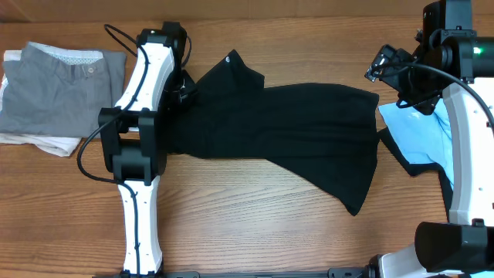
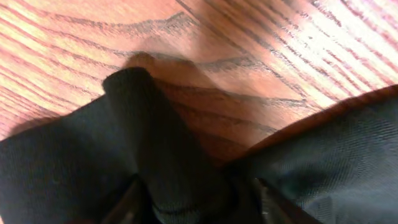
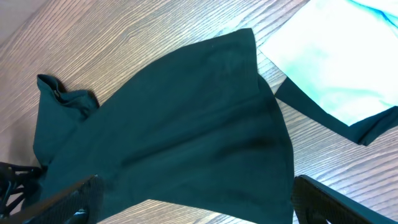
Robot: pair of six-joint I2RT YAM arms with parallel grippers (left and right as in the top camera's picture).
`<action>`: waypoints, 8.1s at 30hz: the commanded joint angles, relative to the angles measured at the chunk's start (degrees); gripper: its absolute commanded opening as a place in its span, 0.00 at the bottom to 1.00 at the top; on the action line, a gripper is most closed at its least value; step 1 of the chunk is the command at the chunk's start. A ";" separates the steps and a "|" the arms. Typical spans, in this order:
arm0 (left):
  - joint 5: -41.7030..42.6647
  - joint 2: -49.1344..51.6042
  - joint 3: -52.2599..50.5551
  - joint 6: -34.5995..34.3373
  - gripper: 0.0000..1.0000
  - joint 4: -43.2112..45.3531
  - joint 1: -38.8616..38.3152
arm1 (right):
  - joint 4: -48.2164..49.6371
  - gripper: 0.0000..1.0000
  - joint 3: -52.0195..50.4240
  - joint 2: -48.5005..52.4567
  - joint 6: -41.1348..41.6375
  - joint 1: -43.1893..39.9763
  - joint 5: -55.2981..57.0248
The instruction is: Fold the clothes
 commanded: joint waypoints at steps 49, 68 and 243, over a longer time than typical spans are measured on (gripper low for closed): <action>-1.66 0.28 9.66 1.01 0.05 -8.87 3.06 | 14.29 1.00 -54.60 -15.15 34.82 -0.98 -0.90; -1.64 0.28 9.66 1.01 0.05 -8.87 3.06 | 28.50 1.00 -72.02 -16.50 36.74 -0.70 -9.33; 8.57 -19.96 -35.34 7.21 0.64 25.22 -19.45 | 22.10 0.09 -13.20 -7.80 26.77 -0.70 9.16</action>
